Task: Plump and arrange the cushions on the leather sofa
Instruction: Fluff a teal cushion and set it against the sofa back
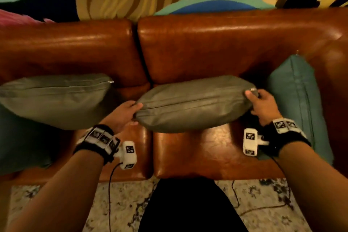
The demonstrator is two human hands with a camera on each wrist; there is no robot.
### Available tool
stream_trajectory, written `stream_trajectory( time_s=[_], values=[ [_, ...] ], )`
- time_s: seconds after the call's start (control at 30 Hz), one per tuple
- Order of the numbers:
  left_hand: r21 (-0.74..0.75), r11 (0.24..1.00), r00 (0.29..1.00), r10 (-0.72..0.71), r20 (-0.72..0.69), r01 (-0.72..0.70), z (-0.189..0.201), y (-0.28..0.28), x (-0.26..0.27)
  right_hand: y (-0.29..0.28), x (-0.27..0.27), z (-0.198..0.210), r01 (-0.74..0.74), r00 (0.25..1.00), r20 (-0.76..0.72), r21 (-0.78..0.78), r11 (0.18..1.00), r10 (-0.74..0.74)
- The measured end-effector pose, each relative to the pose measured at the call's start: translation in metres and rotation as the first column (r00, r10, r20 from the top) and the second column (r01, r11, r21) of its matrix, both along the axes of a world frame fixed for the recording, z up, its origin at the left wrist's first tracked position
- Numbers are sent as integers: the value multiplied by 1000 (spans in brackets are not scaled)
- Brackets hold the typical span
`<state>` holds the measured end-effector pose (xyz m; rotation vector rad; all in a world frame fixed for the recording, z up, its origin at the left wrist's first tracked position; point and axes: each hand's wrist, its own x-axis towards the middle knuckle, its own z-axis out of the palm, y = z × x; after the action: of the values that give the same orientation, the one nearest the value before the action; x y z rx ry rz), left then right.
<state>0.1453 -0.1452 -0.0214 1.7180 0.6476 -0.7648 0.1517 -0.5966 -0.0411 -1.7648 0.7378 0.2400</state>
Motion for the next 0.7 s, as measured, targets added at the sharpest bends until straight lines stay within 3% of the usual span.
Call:
stream_trajectory(
  time_s=[0.07, 0.1, 0.2, 0.27, 0.33, 0.37, 0.47, 0.6, 0.7],
  values=[
    [143, 986, 990, -95, 101, 80, -1, -17, 20, -17, -4, -1, -32, 999, 27, -38, 999, 33],
    [192, 980, 981, -90, 170, 56, -2, -19, 28, -22, 0, 4, 6, 998, 67, 19, 1000, -7],
    [154, 983, 931, 38, 362, -100, 12, -33, 54, -40, 19, 20, 148, 965, 174, 258, 955, -196],
    [188, 981, 933, -33, 359, -38, 10, -46, 68, -52, 27, 18, 144, 971, 149, 257, 956, -186],
    [248, 966, 936, -149, 319, 69, -1, -62, 80, -64, 38, 14, 139, 984, 86, 160, 977, -154],
    [237, 968, 941, -157, 299, 87, -8, -68, 87, -73, 46, 10, 136, 988, 64, 106, 985, -143],
    [62, 997, 955, 27, 295, -48, -17, -74, 109, -92, 62, 9, 153, 978, 126, 96, 984, -164],
    [32, 999, 961, 19, 277, -29, -25, -80, 125, -104, 74, 7, 143, 985, 82, 93, 985, -151],
    [-131, 983, 957, 161, 243, -132, -30, -91, 128, -111, 78, 0, 172, 981, 70, 108, 979, -180]
  ],
)
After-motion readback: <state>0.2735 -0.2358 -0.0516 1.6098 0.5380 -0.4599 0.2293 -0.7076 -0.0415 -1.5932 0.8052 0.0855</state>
